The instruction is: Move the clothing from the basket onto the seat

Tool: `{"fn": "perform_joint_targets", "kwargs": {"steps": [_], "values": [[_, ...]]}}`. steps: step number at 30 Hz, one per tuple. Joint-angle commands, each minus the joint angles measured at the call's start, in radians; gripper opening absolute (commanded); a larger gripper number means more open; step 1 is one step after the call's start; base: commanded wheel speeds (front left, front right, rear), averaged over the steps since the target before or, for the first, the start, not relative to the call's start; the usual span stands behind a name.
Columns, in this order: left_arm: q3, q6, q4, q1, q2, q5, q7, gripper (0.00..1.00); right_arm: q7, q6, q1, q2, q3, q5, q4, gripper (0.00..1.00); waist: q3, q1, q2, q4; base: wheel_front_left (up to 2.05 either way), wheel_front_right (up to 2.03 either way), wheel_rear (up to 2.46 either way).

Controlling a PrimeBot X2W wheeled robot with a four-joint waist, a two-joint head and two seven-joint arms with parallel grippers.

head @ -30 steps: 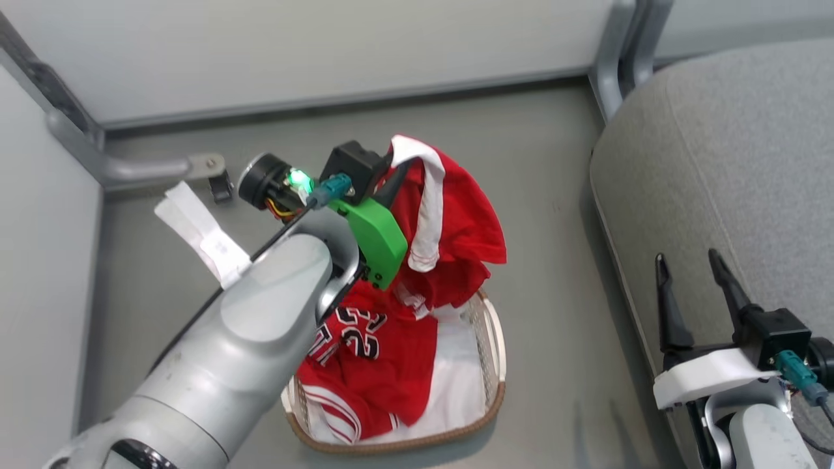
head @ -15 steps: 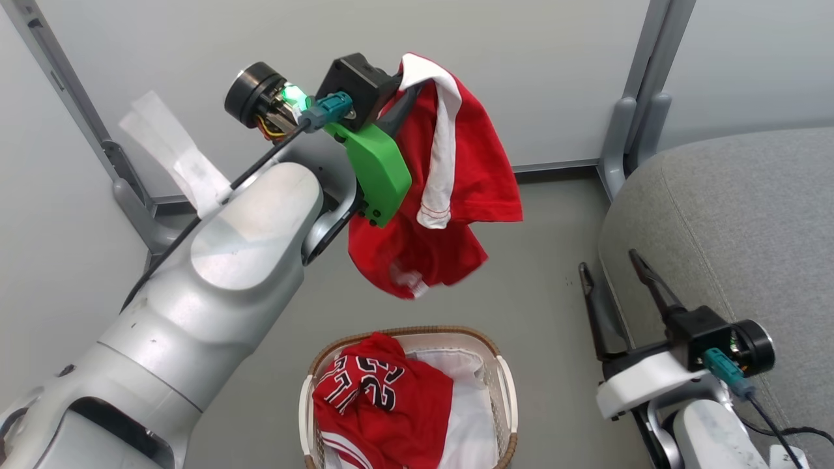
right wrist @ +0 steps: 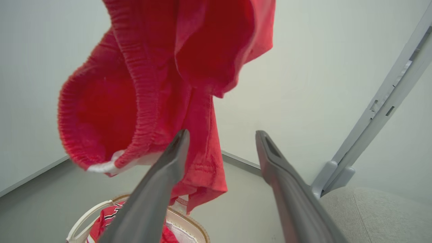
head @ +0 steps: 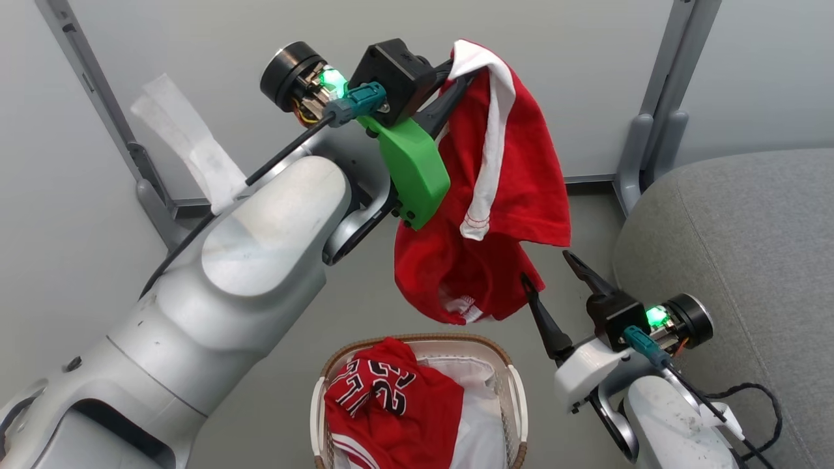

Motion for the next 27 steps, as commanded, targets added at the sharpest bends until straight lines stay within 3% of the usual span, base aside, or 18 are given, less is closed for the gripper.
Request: {"fn": "perform_joint_targets", "kwargs": {"steps": [1, 10, 14, 15, 16, 17, 18, 27], "values": [[-0.003, -0.001, -0.018, -0.021, 0.000, -0.004, 0.003, 0.00, -0.002, -0.001, -0.026, -0.005, 0.001, -0.007, 0.028, 1.00, 0.000, 0.0001, 0.0000, 0.010, 0.00, 0.00, 0.00], [0.001, 0.013, -0.110, -0.029, 0.010, -0.017, 0.020, 0.00, -0.002, -0.001, -0.138, -0.004, 0.000, -0.025, 0.204, 1.00, 0.006, 0.0001, 0.0000, 0.037, 0.00, 0.00, 0.00], [0.007, 0.021, -0.133, -0.030, 0.014, -0.024, 0.021, 0.00, -0.002, -0.001, -0.175, -0.004, 0.054, 0.025, 0.279, 1.00, 0.009, 0.0001, 0.0000, 0.046, 0.00, 0.00, 0.00], [0.009, 0.024, -0.137, -0.030, 0.015, -0.027, 0.021, 0.00, -0.002, -0.001, -0.184, -0.005, 0.076, 0.043, 0.298, 0.93, 0.011, 0.0001, 0.0000, 0.048, 0.00, 0.00, 0.00], [0.010, 0.026, -0.140, -0.030, 0.015, -0.029, 0.021, 0.00, -0.002, -0.001, -0.191, -0.004, 0.094, 0.060, 0.312, 0.49, 0.012, 0.0001, 0.0000, 0.049, 0.00, 0.00, 0.00], [0.013, 0.026, -0.142, -0.028, 0.017, -0.030, 0.021, 0.00, -0.002, -0.001, -0.201, -0.004, 0.115, 0.079, 0.328, 0.35, 0.013, 0.0001, 0.0000, 0.051, 0.00, 0.00, 0.00], [0.015, 0.029, -0.143, -0.026, 0.020, -0.031, 0.020, 0.00, -0.002, -0.001, -0.208, -0.004, 0.128, 0.091, 0.336, 0.00, 0.015, 0.0001, 0.0000, 0.052, 0.00, 0.00, 0.00], [0.048, 0.067, -0.095, 0.048, 0.085, -0.059, 0.011, 0.00, -0.002, -0.001, -0.209, -0.004, 0.071, 0.122, 0.271, 0.00, 0.029, 0.0001, 0.0000, 0.029, 0.00, 0.00, 0.00]]}}
